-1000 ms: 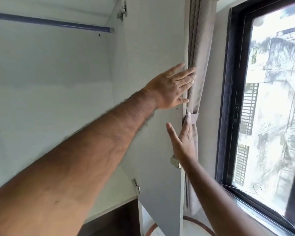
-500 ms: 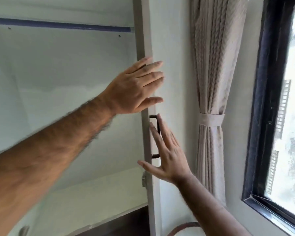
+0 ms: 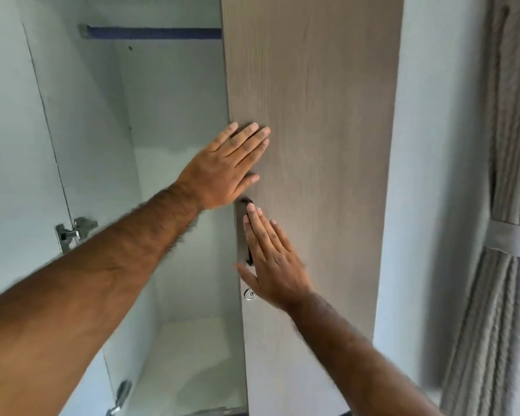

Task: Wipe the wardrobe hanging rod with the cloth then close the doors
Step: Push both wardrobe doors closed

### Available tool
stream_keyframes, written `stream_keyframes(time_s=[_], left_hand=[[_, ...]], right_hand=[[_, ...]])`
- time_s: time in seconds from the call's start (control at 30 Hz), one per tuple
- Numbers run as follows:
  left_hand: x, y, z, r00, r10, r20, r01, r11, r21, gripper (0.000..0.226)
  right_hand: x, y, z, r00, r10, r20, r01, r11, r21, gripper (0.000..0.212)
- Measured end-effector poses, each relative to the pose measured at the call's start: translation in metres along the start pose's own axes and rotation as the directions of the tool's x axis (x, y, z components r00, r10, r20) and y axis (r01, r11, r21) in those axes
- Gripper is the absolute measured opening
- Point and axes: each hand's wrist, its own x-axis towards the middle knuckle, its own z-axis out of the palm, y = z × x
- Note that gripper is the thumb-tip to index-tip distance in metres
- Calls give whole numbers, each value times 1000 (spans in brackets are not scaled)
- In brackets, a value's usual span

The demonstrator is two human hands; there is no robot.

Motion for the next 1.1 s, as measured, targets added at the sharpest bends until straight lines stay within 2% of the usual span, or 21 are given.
stream_keyframes(time_s=[0.23,0.47,0.63,0.8,0.87,0.97,1.03,1.1], left_hand=[[-4,-9,70,1000,-7,-19,6,999,-40,71],[-2,-13,106,999,-12,-47,8,997,-77,75],[-3,-13,100,999,-25,-27,22,994,-108,73],[-4,-10,64,994,-36,101,53,983,-174,70],[-15,-10,45,985,-94,145,124,969,-215,68],[-52,-16,7,947,-289,142,315,922,-226,67],[-80,-22,-24,878,-462,123,478,840,-256,67],[-109,-30,-64,769,-633,88,630,729,-267,67]], right_hand=[[25,5,55,999,0,35,2,997,-74,82],[35,7,79,1000,11,27,-8,995,-102,81],[36,1,72,998,43,40,-38,994,-101,81],[35,0,46,997,42,65,-36,996,-86,82],[38,2,33,998,31,49,-27,996,-84,83],[52,-1,10,999,-33,-21,32,998,-47,76],[71,-13,-4,992,-107,-71,107,994,-4,72],[95,-36,-19,972,-193,-136,202,978,53,69]])
